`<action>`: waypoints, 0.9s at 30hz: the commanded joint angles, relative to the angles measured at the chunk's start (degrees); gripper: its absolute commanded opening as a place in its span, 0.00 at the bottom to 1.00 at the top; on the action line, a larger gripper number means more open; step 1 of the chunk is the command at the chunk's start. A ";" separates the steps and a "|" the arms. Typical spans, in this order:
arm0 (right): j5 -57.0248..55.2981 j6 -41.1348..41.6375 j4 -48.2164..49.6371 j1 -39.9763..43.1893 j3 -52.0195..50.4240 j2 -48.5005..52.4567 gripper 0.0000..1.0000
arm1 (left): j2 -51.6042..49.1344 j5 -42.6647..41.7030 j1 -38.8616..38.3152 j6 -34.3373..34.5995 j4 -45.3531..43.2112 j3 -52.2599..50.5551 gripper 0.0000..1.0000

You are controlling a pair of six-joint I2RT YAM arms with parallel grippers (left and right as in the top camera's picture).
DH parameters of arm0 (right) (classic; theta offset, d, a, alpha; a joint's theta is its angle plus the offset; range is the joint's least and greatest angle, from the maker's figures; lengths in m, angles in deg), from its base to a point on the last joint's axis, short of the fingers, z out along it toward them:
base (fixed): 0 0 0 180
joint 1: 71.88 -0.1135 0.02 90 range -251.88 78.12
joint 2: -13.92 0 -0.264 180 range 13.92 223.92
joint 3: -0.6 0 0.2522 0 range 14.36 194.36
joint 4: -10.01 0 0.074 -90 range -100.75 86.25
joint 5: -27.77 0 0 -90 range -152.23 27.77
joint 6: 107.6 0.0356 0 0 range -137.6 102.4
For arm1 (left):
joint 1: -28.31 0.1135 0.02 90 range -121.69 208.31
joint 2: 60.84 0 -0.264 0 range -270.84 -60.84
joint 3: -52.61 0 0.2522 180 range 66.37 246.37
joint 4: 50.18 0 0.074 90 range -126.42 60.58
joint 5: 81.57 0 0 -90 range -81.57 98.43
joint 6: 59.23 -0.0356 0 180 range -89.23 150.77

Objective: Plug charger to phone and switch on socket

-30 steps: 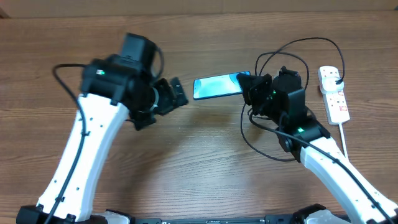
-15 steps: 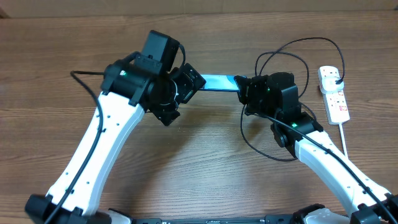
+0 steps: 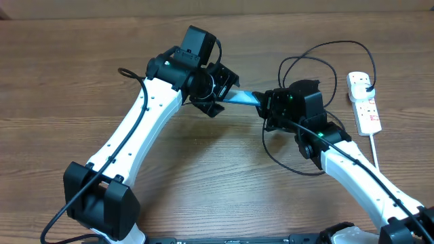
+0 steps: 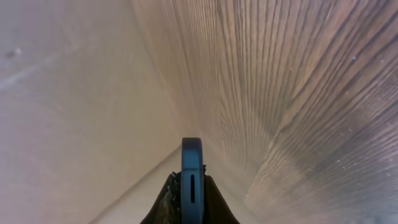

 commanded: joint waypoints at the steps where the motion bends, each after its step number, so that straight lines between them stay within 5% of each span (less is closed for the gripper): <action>1: 1.40 -0.11 0.35 -0.68 1.90 1.77 0.04 | -0.61 -0.68 -1.55 0.55 -3.13 0.09 0.68; 6: 4.85 0.96 0.66 -0.70 1.90 2.60 0.04 | -0.61 3.74 -3.72 0.55 -3.52 0.09 0.47; 16: 5.73 0.98 0.79 -1.86 1.90 2.60 0.04 | -0.61 12.13 -7.21 0.50 -3.45 0.09 0.28; 27: 7.04 0.98 0.79 -1.86 1.90 2.60 0.04 | -0.66 25.44 -7.58 0.35 -0.44 0.09 0.38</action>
